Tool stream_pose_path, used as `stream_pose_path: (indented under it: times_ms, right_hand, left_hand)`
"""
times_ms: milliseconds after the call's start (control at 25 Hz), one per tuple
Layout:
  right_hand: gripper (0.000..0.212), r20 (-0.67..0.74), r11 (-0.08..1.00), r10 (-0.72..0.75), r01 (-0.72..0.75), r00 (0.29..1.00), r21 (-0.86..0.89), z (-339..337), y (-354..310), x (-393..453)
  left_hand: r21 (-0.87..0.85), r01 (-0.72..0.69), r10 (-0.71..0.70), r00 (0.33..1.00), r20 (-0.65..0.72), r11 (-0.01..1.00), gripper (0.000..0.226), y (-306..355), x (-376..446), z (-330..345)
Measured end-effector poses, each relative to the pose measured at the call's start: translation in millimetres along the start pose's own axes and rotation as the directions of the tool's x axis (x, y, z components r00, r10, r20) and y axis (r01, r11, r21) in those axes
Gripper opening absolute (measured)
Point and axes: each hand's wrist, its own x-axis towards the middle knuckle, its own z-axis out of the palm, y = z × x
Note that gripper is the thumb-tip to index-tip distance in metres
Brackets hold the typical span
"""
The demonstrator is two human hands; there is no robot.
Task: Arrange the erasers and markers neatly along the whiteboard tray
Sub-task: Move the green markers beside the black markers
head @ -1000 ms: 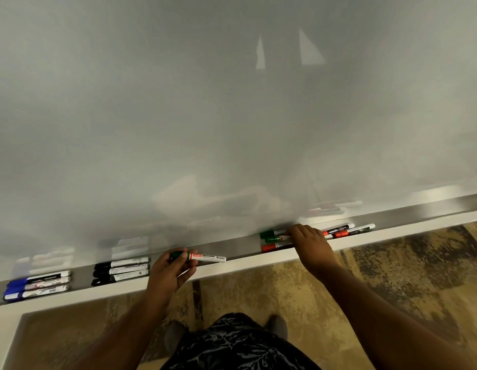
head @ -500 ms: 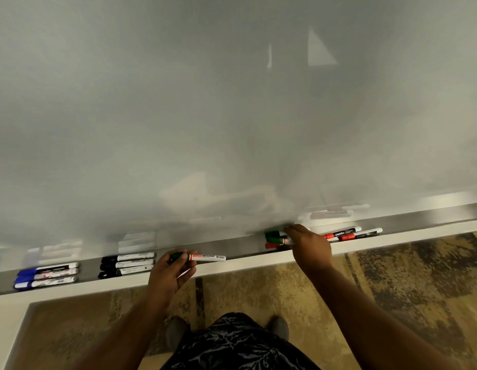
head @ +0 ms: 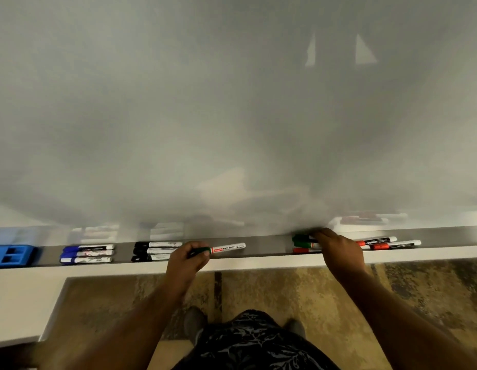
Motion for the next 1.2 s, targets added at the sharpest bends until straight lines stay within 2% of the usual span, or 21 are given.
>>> stream_pose_path:
  times_ms: [120, 200, 320, 400, 480, 640, 760, 880, 1000, 1200]
  right_hand:
    - [0.044, -0.097, 0.99, -0.06, 0.072, 0.994, 0.125, -1, -22, -5]
    - [0.042, -0.158, 0.967, -0.105, 0.138, 0.982, 0.215, -2, -46, -8]
    - [0.045, -0.195, 0.924, -0.192, 0.244, 0.962, 0.294, -8, -94, -5]
    - [0.045, -0.193, 0.903, -0.248, 0.299, 0.949, 0.308, -9, -125, 2]
    - [0.043, -0.182, 0.886, -0.292, 0.337, 0.939, 0.319, -5, -153, 11]
    - [0.038, -0.144, 0.89, -0.324, 0.353, 0.935, 0.287, 9, -190, 26]
    - [0.037, -0.095, 0.91, -0.303, 0.318, 0.948, 0.265, 23, -209, 35]
    - [0.034, 0.014, 0.932, -0.278, 0.266, 0.96, 0.247, 35, -221, 40]
    - [0.036, 0.089, 0.932, -0.258, 0.223, 0.962, 0.286, 37, -224, 43]
    - [0.034, 0.048, 0.928, -0.217, 0.191, 0.975, 0.319, 35, -218, 33]
  left_hand:
    - [0.278, -0.166, 0.162, 0.986, 0.037, 0.946, 0.026, 7, 4, -9]
    - [0.434, -0.244, 0.229, 0.969, 0.087, 0.867, 0.03, 7, 9, -10]
    - [0.638, -0.31, 0.278, 0.948, 0.153, 0.705, 0.035, 0, 14, -16]
    - [0.706, -0.315, 0.283, 0.944, 0.167, 0.634, 0.04, -7, 15, -20]
    - [0.715, -0.301, 0.255, 0.951, 0.176, 0.63, 0.047, -12, 16, -24]
    - [0.654, -0.264, 0.214, 0.964, 0.157, 0.709, 0.057, -12, 12, -40]
    - [0.617, -0.244, 0.239, 0.967, 0.092, 0.748, 0.054, -12, 6, -53]
    - [0.617, -0.237, 0.262, 0.964, 0.052, 0.75, 0.051, -9, -1, -63]
    - [0.607, -0.226, 0.261, 0.965, 0.033, 0.762, 0.048, -5, -6, -70]
    - [0.561, -0.21, 0.231, 0.972, 0.034, 0.801, 0.046, 0, -9, -71]
